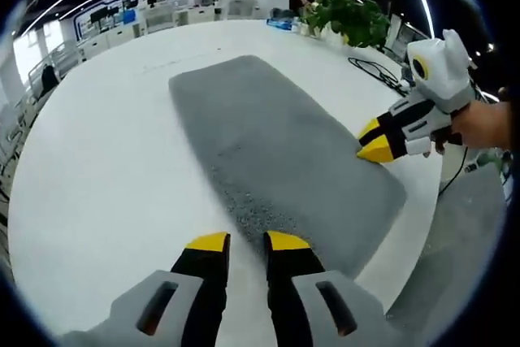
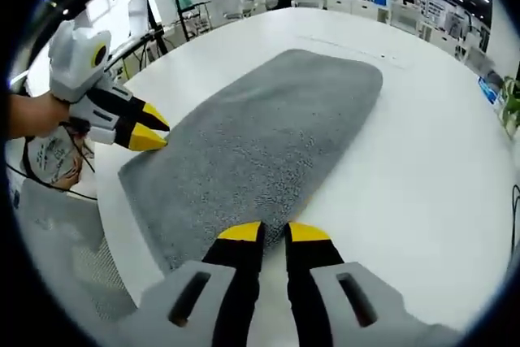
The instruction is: Fold the towel on the table until its edges align and the towel forms a compact rectangular stack.
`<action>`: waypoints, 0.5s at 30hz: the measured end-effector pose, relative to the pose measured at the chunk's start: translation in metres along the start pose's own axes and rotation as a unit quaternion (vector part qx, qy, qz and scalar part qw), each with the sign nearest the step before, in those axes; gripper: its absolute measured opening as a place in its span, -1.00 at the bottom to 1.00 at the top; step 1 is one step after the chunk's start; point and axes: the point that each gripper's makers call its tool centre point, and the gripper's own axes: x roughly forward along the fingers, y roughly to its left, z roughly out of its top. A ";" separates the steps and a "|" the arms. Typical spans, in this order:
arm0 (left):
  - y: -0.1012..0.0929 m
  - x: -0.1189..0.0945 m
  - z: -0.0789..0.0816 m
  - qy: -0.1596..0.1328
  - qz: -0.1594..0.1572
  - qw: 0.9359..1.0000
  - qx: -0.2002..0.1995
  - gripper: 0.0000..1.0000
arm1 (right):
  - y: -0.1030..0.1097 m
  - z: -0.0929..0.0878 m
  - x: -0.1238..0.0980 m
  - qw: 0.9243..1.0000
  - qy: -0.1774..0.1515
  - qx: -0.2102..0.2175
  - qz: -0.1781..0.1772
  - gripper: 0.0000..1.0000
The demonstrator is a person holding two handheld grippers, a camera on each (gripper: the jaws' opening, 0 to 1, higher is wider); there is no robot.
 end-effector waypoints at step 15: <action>-0.034 0.015 0.007 0.004 -0.028 1.000 -0.005 -0.83 | -0.023 -0.021 -0.015 1.000 0.006 -0.006 -0.004 -0.83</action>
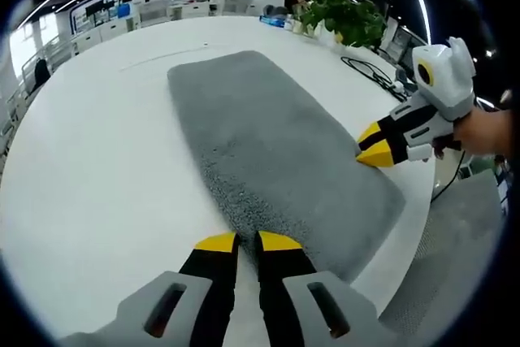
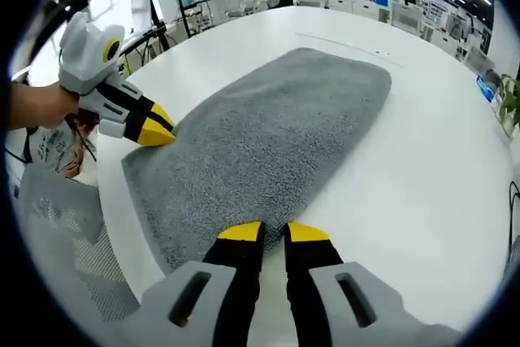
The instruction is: Fold the towel on the table until its edges align and the towel forms a compact rectangular stack.
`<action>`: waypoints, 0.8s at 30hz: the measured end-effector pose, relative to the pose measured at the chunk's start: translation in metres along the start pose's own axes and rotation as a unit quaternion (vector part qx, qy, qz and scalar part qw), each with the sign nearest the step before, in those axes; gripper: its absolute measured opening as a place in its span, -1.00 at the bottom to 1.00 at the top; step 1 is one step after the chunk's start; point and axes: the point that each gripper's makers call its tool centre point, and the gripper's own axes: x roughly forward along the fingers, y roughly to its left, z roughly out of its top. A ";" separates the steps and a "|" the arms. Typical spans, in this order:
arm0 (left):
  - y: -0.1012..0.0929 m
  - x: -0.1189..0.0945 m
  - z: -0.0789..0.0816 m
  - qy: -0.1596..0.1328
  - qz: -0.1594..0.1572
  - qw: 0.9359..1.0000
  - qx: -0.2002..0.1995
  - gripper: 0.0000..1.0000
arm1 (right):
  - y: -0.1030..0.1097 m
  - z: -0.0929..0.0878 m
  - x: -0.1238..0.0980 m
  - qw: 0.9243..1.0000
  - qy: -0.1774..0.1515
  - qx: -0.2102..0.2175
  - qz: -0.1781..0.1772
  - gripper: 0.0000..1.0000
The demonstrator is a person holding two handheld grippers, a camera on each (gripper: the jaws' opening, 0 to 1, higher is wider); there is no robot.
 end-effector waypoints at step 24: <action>-0.067 0.032 0.029 0.019 -0.024 0.999 0.042 -0.82 | -0.053 -0.035 -0.038 1.000 0.009 0.015 -0.024 -0.82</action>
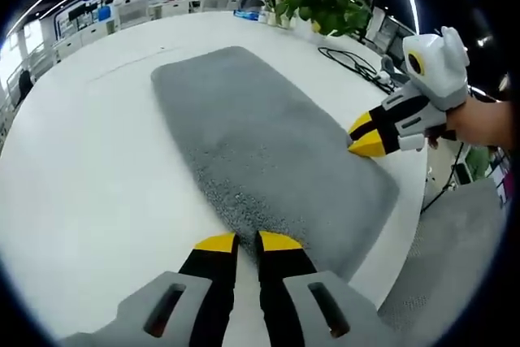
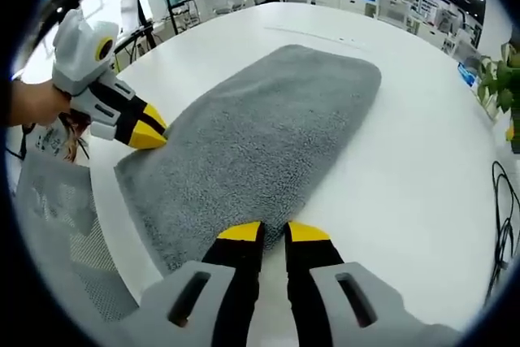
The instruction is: Fold the towel on the table until its edges align and the towel forms a compact rectangular stack.
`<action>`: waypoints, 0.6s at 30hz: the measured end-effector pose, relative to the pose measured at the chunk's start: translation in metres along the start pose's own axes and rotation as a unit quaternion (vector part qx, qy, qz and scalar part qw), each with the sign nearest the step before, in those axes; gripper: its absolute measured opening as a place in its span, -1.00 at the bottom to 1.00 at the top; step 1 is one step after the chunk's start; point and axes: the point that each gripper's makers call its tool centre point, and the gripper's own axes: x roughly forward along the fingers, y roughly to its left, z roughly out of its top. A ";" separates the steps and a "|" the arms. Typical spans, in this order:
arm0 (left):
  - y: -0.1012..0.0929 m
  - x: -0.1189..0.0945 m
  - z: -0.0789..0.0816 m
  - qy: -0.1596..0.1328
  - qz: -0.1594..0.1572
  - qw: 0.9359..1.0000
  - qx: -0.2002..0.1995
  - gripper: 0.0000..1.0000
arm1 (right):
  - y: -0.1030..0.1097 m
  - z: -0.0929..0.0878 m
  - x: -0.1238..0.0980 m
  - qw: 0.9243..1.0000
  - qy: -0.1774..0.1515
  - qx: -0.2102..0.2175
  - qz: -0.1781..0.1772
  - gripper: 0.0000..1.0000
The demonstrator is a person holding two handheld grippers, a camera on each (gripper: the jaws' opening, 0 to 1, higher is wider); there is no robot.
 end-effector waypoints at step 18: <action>-0.004 -0.018 0.016 -0.033 0.033 0.997 0.062 -0.66 | -0.004 0.011 -0.011 0.998 -0.060 0.013 0.015 -0.76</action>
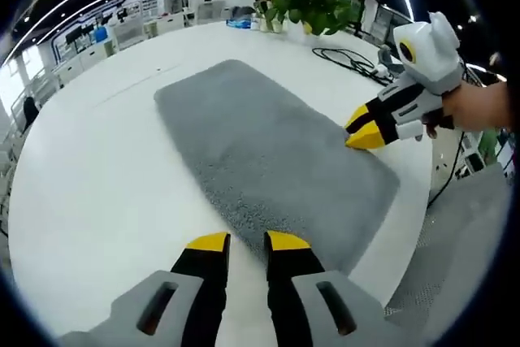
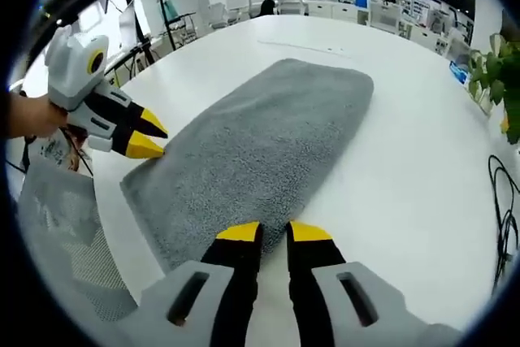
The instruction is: Fold the towel on the table until its edges align and the towel forms a compact rectangular stack.
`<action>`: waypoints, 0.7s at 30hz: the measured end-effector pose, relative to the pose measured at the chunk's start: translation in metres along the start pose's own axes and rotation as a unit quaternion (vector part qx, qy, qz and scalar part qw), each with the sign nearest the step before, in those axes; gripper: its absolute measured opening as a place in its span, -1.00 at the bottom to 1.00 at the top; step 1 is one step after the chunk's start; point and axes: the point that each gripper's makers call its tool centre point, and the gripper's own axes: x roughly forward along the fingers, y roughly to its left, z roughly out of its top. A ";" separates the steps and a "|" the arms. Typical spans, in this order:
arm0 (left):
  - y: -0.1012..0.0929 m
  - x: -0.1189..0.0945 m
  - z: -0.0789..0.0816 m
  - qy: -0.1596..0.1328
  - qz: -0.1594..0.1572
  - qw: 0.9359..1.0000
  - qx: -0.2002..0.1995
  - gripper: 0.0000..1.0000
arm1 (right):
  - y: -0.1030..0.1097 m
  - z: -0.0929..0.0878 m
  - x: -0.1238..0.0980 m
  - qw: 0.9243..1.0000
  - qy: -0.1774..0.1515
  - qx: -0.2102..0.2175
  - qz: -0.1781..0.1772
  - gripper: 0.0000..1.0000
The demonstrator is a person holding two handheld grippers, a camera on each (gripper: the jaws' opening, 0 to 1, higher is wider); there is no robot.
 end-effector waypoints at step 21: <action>-0.061 -0.021 -0.006 -0.021 -0.122 0.983 0.137 -0.63 | 0.074 -0.012 -0.026 0.987 -0.011 -0.136 0.079 -0.68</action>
